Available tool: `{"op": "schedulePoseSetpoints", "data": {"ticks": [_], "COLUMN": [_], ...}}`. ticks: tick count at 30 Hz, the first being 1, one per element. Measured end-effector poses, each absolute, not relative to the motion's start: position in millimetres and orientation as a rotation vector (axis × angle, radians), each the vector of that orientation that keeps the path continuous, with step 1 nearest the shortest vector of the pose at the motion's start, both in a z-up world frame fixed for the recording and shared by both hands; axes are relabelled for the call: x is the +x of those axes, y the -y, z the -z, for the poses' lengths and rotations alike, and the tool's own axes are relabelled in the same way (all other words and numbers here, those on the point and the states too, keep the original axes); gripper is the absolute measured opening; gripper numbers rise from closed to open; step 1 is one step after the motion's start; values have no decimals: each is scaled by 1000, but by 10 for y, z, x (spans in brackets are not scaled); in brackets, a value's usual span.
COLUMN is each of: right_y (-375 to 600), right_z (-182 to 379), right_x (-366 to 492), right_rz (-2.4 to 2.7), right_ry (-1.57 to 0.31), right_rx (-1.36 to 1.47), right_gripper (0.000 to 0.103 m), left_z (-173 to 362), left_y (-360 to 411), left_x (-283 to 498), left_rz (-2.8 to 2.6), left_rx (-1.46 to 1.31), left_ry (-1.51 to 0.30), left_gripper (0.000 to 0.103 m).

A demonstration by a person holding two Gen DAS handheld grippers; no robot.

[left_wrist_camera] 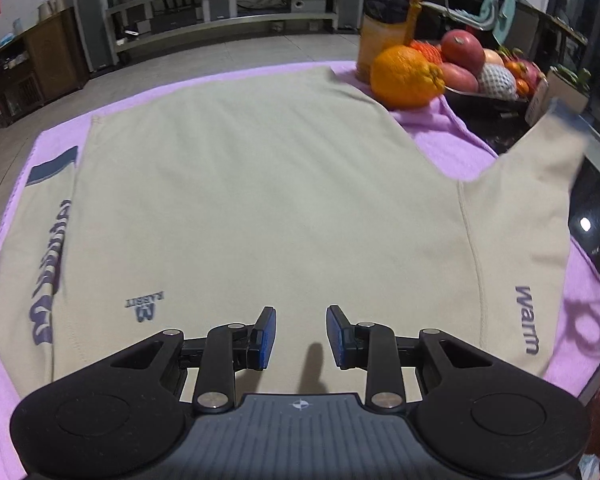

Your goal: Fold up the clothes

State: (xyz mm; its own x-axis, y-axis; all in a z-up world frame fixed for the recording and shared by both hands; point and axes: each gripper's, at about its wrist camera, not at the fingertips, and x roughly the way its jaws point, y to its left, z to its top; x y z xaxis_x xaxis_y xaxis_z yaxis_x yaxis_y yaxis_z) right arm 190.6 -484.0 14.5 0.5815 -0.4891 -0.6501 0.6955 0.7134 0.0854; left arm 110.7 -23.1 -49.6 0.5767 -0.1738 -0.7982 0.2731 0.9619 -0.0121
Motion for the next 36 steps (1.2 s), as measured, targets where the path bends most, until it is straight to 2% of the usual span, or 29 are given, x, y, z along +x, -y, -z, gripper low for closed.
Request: {"op": "schedulePoseSetpoints", "data": {"ticks": [8,10,13,14,20,22,23,24,26,28,29,30,31,34,36], "right_y": [4723,4620,4426,4335,3811,3798,3874,3974,4166,4227,4219,4178,4132,3973,3826], "right_z": [206,327,514,613,1139,1219,1247,1270,1233,1072,959,830,714,467,405], "right_x": [1531,1481,1613,1688,1996,2002,1965,1912,1782,1622,1548,1472,1377,1056,862], "right_rz": [589,479,262,165,-262,-246,-211,-158,-24,147,225,277,279,134,-2], "right_ry": [-614,-645,-782,-849,-1159,-1197,-1191,-1181,-1138,-1087,-1060,-1029,-991,-900,-874], "right_rx": [679,727,742,753,780,732,763,806,852,776,702,625,595,674,773], "right_gripper": [31,31,26,24,24,14,1,0,0,0,4,12,13,15,20], "left_z": [437,399,421,470,727,768,789,788,763,693,640,587,522,393,370], "left_y": [236,213,217,240,389,416,430,406,302,158,77,-4,-99,-438,-637], "left_x": [1001,986,1004,1015,985,950,932,934,942,900,854,807,733,447,282], "left_rz": [325,342,349,350,365,366,367,359,317,246,201,157,119,28,-19], "left_rx": [88,72,74,85,180,210,225,207,159,124,114,103,96,-11,-89], "left_ry": [-924,-916,-923,-937,-963,-952,-946,-954,-981,-989,-982,-974,-960,-933,-942], "left_gripper": [30,27,20,15,16,17,17,19,29,26,22,21,21,21,21]}}
